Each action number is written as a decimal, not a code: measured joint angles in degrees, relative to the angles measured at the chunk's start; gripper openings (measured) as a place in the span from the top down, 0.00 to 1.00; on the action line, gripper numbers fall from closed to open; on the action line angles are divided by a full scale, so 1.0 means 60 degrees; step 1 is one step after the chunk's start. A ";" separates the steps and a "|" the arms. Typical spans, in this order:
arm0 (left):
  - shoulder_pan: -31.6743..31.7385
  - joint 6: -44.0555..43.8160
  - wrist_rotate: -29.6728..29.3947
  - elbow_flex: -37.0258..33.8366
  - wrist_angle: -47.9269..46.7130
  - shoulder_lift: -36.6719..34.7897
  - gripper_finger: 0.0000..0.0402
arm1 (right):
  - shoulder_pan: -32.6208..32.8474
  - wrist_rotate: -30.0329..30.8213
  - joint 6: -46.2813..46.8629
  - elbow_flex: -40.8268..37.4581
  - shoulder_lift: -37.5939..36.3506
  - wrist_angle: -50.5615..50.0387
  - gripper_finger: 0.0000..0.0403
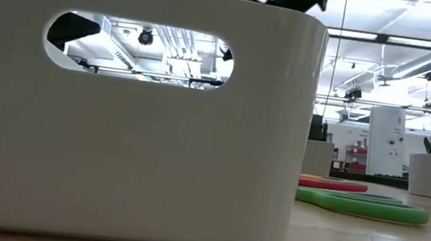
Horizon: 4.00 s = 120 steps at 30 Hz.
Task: Pick & Place Paint Supplies
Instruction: Put the small dark blue paint bottle into the gray bin
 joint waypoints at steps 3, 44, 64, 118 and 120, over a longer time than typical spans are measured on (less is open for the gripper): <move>0.0002 0.0002 0.0000 0.0000 0.0001 0.0000 0.88 | -0.0060 -0.0627 0.0223 0.0057 0.0211 -0.0285 0.47; 0.0002 0.0002 0.0000 0.0000 0.0000 0.0000 0.88 | -0.1062 -0.3915 0.1066 0.0046 0.2897 0.2017 0.47; 0.0002 0.0002 0.0000 0.0000 0.0000 0.0000 0.88 | -0.1171 -0.3897 0.1292 -0.0118 0.2900 0.1694 0.47; 0.0002 0.0002 -0.0003 0.0000 0.0001 -0.0004 0.88 | -0.1171 -0.3976 0.1602 -0.0617 0.2868 0.2492 0.72; 0.0000 0.0002 -0.0002 0.0000 0.0001 -0.0004 0.88 | -0.1171 -0.3999 0.1656 -0.0617 0.2847 0.2480 0.72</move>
